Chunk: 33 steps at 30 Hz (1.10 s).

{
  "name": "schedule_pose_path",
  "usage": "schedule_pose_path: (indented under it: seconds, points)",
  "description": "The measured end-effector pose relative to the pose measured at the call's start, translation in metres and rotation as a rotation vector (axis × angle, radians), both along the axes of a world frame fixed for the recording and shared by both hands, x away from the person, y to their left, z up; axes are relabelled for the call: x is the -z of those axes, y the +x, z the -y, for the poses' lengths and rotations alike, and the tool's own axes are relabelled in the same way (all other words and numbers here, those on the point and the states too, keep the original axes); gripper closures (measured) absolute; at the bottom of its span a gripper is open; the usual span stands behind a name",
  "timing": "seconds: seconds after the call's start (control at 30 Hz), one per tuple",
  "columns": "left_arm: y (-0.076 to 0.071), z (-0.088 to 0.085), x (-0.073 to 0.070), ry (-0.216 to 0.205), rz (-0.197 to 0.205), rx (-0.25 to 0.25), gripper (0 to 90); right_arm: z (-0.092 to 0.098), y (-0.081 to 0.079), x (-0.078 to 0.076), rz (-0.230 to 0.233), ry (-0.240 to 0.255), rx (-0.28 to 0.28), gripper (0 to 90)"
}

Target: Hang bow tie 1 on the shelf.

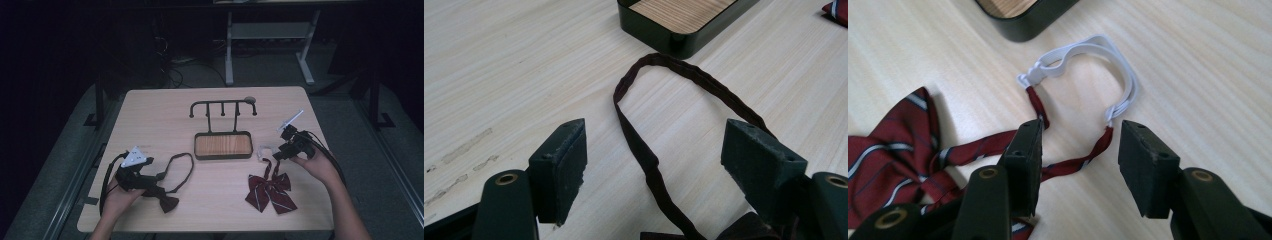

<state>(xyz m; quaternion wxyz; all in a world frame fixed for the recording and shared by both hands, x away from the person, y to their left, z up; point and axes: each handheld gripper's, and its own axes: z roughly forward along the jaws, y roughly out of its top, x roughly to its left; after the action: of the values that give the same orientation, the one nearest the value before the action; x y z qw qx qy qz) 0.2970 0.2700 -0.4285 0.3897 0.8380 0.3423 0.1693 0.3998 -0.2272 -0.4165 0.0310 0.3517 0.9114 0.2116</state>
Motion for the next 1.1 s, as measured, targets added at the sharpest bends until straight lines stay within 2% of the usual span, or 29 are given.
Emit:
schedule_pose_path:
  seconds: [0.23,0.27,0.47,0.83,1.1]
  points:
    - [0.000,0.000,0.000,0.004,0.002,0.003,26.8,-0.005,0.007,0.004,-0.009,-0.021,0.008,55.0]
    - [0.000,-0.001,-0.001,-0.001,0.005,0.001,26.8,-0.006,0.009,0.007,-0.013,-0.039,0.019,56.2]
    - [0.000,0.000,-0.001,-0.007,0.003,0.004,26.8,-0.004,0.014,0.011,-0.024,-0.056,0.044,60.6]
    - [-0.001,0.000,-0.002,-0.004,0.005,0.006,26.8,-0.008,0.017,0.016,-0.041,-0.084,0.046,65.7]
    - [-0.001,0.000,-0.002,-0.003,0.008,0.006,26.8,-0.013,0.018,0.021,-0.045,-0.134,0.056,69.7]
